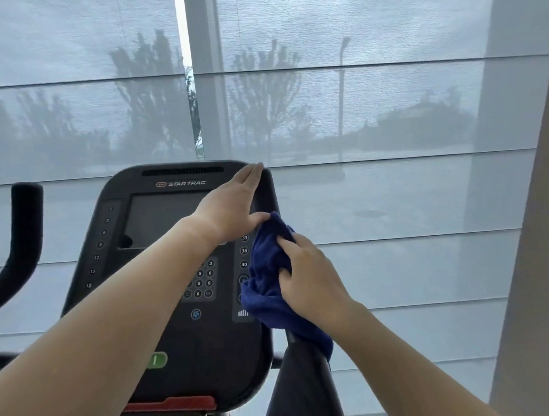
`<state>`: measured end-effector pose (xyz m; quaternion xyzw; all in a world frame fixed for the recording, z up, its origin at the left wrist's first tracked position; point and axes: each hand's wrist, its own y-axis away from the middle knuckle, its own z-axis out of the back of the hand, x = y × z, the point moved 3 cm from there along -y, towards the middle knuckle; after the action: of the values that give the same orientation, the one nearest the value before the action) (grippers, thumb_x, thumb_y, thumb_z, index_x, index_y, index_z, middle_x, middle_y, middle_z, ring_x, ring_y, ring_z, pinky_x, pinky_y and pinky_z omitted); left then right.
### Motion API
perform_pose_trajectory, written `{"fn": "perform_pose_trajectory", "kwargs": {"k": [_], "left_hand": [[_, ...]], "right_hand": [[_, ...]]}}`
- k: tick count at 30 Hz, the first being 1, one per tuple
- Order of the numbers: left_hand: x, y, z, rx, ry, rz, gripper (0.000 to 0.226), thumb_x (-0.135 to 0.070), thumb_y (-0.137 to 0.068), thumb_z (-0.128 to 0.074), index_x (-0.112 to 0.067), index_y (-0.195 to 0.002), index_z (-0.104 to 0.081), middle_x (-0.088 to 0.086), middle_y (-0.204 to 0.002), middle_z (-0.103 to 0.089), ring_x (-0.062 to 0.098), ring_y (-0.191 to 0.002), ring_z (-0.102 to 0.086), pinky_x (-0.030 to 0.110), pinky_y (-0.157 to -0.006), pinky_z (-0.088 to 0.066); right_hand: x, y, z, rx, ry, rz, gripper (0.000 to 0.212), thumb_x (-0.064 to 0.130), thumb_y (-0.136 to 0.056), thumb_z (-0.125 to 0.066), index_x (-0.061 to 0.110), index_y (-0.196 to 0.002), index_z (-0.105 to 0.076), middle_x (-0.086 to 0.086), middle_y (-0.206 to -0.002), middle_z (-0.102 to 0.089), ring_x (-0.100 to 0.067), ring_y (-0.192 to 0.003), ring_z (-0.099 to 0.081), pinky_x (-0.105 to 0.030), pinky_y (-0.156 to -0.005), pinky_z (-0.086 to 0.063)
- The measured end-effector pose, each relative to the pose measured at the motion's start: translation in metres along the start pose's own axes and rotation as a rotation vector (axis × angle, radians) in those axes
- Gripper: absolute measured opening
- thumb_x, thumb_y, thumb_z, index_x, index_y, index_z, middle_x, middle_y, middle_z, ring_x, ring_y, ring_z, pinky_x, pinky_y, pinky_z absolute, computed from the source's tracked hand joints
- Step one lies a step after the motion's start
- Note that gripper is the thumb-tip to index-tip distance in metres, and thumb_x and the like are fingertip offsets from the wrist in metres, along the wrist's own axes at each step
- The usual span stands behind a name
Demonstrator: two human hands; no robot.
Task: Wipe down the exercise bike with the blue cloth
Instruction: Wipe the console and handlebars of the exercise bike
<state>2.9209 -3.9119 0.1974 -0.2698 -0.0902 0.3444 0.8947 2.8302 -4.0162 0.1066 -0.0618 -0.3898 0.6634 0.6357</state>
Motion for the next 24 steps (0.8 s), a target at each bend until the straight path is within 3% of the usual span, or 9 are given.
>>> {"fn": "perform_pose_trajectory", "kwargs": {"k": [2,5,8,12,15,19,24], "left_hand": [[0.001,-0.001,-0.004,0.008,0.005,0.015,0.088,-0.04,-0.086,-0.059,-0.023,-0.149,0.0,-0.011,-0.158,-0.001,0.022,-0.135,-0.036,0.036,-0.104,-0.037],[0.001,-0.004,-0.008,-0.019,-0.001,0.033,0.087,-0.036,-0.088,-0.058,-0.022,-0.149,0.002,-0.01,-0.158,0.001,0.024,-0.13,-0.042,0.037,-0.097,-0.041],[0.001,-0.005,-0.012,-0.023,-0.011,0.048,0.085,-0.035,-0.089,-0.056,-0.023,-0.148,0.004,-0.011,-0.158,0.003,0.025,-0.131,-0.04,0.038,-0.095,-0.043],[0.001,-0.003,-0.017,-0.018,0.015,0.064,0.081,-0.034,-0.092,-0.05,-0.025,-0.148,0.008,-0.011,-0.157,0.008,0.026,-0.134,-0.034,0.041,-0.099,-0.042],[-0.001,-0.002,-0.02,-0.033,0.048,0.081,0.074,-0.036,-0.095,-0.043,-0.023,-0.148,0.007,-0.009,-0.158,0.007,0.03,-0.135,-0.027,0.043,-0.107,-0.033],[-0.003,-0.003,-0.018,-0.019,0.053,0.114,0.07,-0.037,-0.096,-0.038,-0.023,-0.148,0.006,-0.008,-0.158,0.006,0.031,-0.138,-0.022,0.042,-0.111,-0.026],[-0.011,0.005,-0.012,0.008,0.045,0.125,0.071,-0.04,-0.096,-0.039,-0.021,-0.149,0.005,-0.009,-0.158,0.009,0.028,-0.141,-0.018,0.041,-0.113,-0.022]], "right_hand": [[-0.001,0.01,-0.003,0.033,0.014,-0.06,0.055,0.02,-0.089,-0.047,0.016,-0.141,-0.031,-0.004,-0.148,-0.03,-0.023,-0.124,-0.043,-0.025,-0.098,-0.034],[0.004,0.013,-0.014,0.111,-0.005,-0.13,0.086,0.044,-0.085,-0.057,0.014,-0.148,-0.006,-0.004,-0.153,-0.012,-0.024,-0.133,-0.033,-0.032,-0.107,-0.033],[0.006,-0.005,-0.013,0.139,0.028,-0.162,0.085,0.035,-0.088,-0.057,0.012,-0.147,0.0,-0.007,-0.149,-0.015,-0.03,-0.124,-0.043,-0.036,-0.099,-0.04],[0.008,-0.005,-0.007,0.146,-0.005,-0.144,0.068,0.024,-0.093,-0.049,0.015,-0.147,-0.009,-0.008,-0.143,-0.027,-0.03,-0.111,-0.051,-0.034,-0.09,-0.042],[0.01,0.008,0.0,0.147,0.048,-0.104,0.054,0.017,-0.094,-0.045,0.016,-0.144,-0.025,-0.005,-0.144,-0.03,-0.029,-0.115,-0.049,-0.03,-0.093,-0.039],[0.016,0.024,0.005,0.172,0.059,-0.068,0.043,0.01,-0.086,-0.052,0.019,-0.128,-0.049,-0.001,-0.139,-0.037,-0.028,-0.117,-0.048,-0.031,-0.095,-0.041],[0.019,0.032,0.004,0.158,0.019,-0.052,0.038,0.01,-0.087,-0.048,0.02,-0.124,-0.051,0.003,-0.134,-0.043,-0.027,-0.111,-0.051,-0.036,-0.091,-0.046]]}}
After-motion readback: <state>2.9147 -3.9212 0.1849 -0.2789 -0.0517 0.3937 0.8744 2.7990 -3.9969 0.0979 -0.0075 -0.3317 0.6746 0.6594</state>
